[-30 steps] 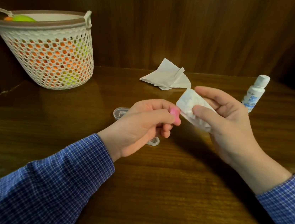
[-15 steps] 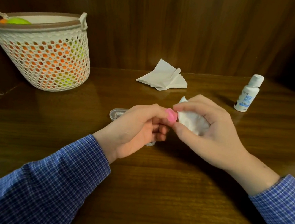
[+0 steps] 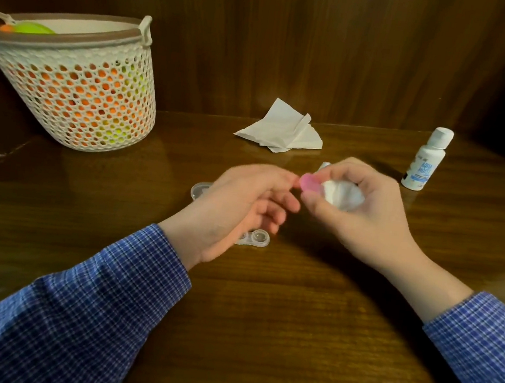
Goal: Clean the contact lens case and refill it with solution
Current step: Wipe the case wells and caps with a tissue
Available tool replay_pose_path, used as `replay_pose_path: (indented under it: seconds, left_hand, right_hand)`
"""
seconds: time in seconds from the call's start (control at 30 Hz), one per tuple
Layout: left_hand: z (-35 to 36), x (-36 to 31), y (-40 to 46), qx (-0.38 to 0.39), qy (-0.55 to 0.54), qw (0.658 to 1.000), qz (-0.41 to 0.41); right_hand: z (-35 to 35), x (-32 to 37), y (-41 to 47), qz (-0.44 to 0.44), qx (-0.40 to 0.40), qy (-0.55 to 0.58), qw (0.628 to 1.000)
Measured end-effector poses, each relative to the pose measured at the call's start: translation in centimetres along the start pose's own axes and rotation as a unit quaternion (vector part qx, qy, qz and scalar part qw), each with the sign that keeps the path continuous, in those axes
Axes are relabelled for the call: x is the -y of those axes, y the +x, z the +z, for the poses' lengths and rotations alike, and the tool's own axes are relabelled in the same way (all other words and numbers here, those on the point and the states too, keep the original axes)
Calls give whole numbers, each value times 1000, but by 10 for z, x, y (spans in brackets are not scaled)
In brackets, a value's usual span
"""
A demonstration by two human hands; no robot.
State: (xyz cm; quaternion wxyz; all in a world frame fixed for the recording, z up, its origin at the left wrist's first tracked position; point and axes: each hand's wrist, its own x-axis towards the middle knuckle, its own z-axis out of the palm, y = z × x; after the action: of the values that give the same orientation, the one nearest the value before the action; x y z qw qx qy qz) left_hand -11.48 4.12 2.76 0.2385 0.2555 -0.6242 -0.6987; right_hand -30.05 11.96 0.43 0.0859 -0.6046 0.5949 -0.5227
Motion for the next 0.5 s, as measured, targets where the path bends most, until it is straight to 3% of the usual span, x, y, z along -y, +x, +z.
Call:
replay_pose_path:
  seconds: [0.07,0.13,0.3,0.5]
  left_hand:
    - [-12,-3,-1,-95,142,982,77]
    - [-23,1,-5,-139,257,946,143]
    - [-46,31,-22,-71,470,866,154]
    - [-49,39,-19,-1,496,860,121]
  right_hand:
    - [1,-11,13,80,-16,-77,994]
    - [3,-26,25,161,20,-133,978]
    - [18,-49,40,191,79,-194,959]
    - [23,-50,52,205,119,-209,949]
